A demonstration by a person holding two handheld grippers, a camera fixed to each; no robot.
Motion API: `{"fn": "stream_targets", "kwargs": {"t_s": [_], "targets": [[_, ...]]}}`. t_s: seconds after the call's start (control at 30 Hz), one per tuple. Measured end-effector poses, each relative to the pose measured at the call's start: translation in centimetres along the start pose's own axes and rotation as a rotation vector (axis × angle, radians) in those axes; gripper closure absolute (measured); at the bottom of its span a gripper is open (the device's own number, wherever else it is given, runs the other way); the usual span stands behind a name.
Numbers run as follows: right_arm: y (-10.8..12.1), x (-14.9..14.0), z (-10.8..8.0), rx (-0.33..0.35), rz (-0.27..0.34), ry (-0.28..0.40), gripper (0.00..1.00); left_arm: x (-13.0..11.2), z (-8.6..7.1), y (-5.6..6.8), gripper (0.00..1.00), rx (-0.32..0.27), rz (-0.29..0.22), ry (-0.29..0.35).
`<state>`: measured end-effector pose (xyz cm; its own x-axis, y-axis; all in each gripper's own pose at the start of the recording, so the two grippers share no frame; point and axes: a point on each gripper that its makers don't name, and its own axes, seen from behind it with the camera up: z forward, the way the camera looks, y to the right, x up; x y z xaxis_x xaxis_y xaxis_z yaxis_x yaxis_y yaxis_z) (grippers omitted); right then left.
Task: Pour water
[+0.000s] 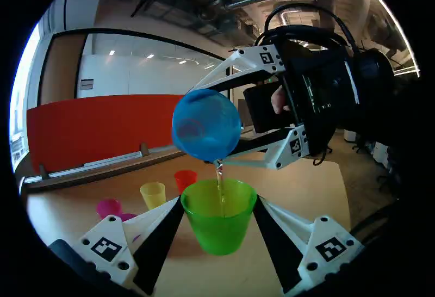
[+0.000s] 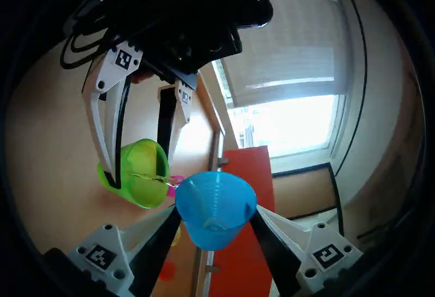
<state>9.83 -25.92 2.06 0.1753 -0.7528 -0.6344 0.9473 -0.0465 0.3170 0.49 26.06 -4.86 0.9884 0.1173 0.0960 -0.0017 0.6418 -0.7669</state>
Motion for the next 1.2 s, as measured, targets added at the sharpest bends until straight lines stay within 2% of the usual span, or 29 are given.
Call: {"fn": "stream_targets", "kwargs": {"t_s": [1.2], "targets": [[-0.05,0.68,-0.82,-0.029,-0.108,-0.021,0.10,0.15,0.25,-0.02,0.12,0.000,0.010,0.000]]}}
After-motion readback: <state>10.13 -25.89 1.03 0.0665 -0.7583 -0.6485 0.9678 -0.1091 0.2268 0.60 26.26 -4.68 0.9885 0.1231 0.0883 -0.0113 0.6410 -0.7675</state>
